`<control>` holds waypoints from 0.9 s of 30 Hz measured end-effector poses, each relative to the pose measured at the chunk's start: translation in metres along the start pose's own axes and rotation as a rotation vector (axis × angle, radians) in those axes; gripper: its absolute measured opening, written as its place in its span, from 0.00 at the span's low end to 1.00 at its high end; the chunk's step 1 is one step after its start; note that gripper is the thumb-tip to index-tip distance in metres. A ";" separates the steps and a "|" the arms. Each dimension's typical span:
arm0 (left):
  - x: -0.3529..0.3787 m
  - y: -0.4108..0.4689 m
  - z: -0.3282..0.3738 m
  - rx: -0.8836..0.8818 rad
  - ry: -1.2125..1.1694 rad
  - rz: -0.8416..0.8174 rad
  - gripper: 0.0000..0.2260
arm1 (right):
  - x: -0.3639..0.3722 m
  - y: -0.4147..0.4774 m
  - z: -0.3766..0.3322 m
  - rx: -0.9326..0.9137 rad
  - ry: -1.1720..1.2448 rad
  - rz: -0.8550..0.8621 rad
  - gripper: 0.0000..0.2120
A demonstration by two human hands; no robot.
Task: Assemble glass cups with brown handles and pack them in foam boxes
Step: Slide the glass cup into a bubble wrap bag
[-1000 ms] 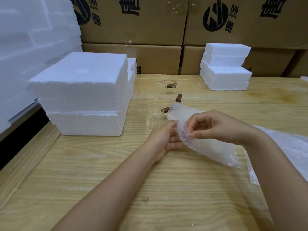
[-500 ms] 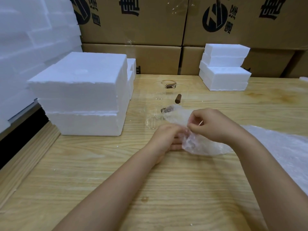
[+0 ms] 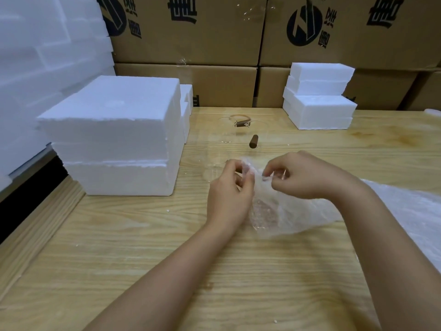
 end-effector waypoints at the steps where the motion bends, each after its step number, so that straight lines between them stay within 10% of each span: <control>1: -0.002 0.000 0.000 0.023 0.025 0.013 0.03 | -0.005 0.003 -0.001 -0.020 0.174 0.002 0.07; 5: -0.007 0.002 -0.006 -0.016 0.048 0.050 0.08 | -0.014 0.037 0.003 0.041 0.715 0.170 0.10; 17: -0.007 0.002 -0.003 0.067 0.103 0.038 0.10 | 0.045 0.077 -0.024 0.298 0.156 -0.219 0.10; 27: -0.020 0.012 -0.005 0.012 -0.101 0.104 0.11 | 0.015 0.072 0.005 0.261 0.688 0.097 0.10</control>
Point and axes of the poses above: each hand's wrist, its own y-axis towards the middle knuckle, its own x-axis out of the palm, z = x × y, the point moved 8 cm from there along y, towards the middle knuckle, and after that the axes turned 11 degrees about x, right-handed, at the moved point
